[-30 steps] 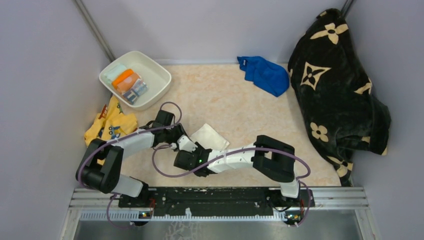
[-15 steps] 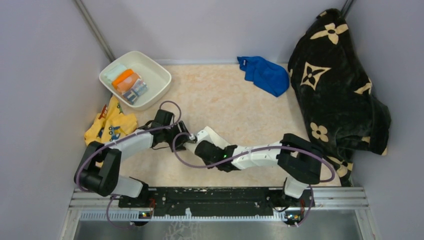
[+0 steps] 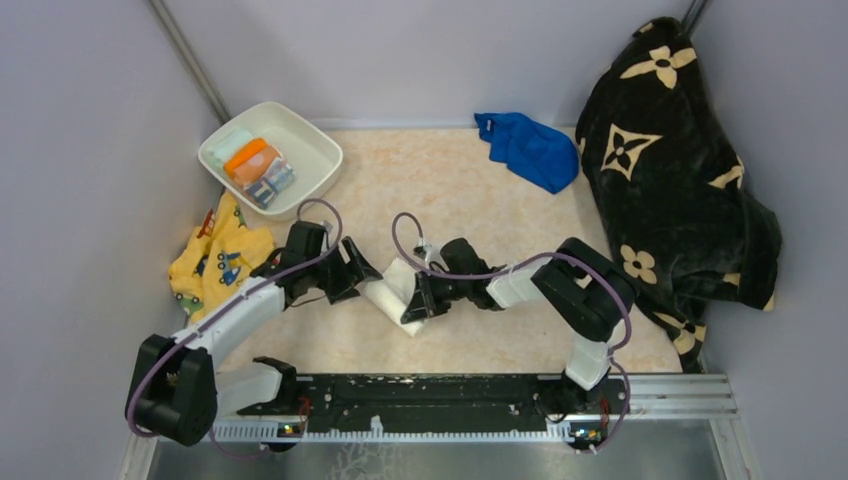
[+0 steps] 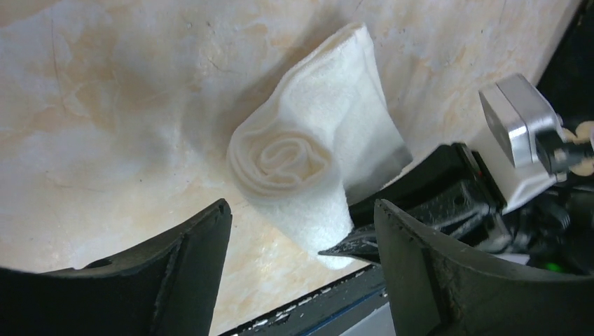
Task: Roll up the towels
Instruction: Roll the towel at the center of the board.
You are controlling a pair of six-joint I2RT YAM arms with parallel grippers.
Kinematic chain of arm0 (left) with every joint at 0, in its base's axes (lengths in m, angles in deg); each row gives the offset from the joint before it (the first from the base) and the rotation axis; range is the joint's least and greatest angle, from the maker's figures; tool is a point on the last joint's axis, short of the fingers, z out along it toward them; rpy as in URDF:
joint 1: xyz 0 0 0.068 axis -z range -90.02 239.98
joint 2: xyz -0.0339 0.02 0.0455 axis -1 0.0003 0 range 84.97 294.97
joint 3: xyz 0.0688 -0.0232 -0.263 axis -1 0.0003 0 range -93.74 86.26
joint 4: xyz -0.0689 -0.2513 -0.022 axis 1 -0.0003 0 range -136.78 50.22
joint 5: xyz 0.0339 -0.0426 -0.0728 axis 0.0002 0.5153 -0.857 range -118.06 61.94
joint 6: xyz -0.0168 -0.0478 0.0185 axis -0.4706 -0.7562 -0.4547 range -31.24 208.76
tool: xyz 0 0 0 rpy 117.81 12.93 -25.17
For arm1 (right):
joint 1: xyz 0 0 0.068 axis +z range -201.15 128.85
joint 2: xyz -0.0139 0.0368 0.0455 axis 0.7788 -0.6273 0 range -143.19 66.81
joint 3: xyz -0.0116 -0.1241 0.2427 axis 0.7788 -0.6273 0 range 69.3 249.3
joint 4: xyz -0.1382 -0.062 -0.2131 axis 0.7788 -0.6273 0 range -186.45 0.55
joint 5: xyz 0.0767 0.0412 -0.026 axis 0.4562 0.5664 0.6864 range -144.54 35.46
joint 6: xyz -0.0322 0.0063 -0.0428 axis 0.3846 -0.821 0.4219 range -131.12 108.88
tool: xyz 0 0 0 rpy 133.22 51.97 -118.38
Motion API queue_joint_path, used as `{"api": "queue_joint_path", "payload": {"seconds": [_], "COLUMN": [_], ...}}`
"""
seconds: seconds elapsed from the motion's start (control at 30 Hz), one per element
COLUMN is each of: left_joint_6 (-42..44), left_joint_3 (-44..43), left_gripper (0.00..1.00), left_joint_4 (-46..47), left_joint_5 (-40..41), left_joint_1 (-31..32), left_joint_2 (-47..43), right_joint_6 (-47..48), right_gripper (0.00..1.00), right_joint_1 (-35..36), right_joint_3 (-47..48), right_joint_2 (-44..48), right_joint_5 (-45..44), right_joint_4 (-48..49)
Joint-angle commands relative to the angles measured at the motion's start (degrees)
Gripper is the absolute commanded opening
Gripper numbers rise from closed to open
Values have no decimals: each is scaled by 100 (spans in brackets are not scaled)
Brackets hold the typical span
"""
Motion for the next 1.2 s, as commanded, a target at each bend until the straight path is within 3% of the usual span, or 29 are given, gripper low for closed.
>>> {"api": "queue_joint_path", "payload": {"seconds": [0.0, 0.37, 0.7, 0.9, 1.07, 1.17], "left_joint_6": [-61, -446, -474, -300, -232, -191], "left_joint_3": [306, 610, 882, 731, 684, 627], "left_gripper": [80, 79, 63, 53, 49, 49], "left_joint_4": [-140, 368, 794, 697, 614, 588], "left_joint_5": [-230, -331, 151, 261, 251, 223], "left_joint_1": [7, 7, 7, 7, 4, 6], "left_joint_2": [-309, 19, 822, 1222, 1343, 1445], "right_joint_6": [-681, -97, 364, 947, 1403, 1597], "right_gripper": [0, 0, 1, 23, 43, 48], "right_joint_1": [-260, -324, -321, -143, 390, 831], "right_joint_3": [-363, 724, 1281, 1553, 2044, 2263], "right_joint_2": [-687, -1209, -1101, -221, 511, 910], "right_joint_5": [1232, 1238, 833, -291, -2050, -3226], "right_joint_4": [122, -1556, -2420, -3251, -4205, -4487]}}
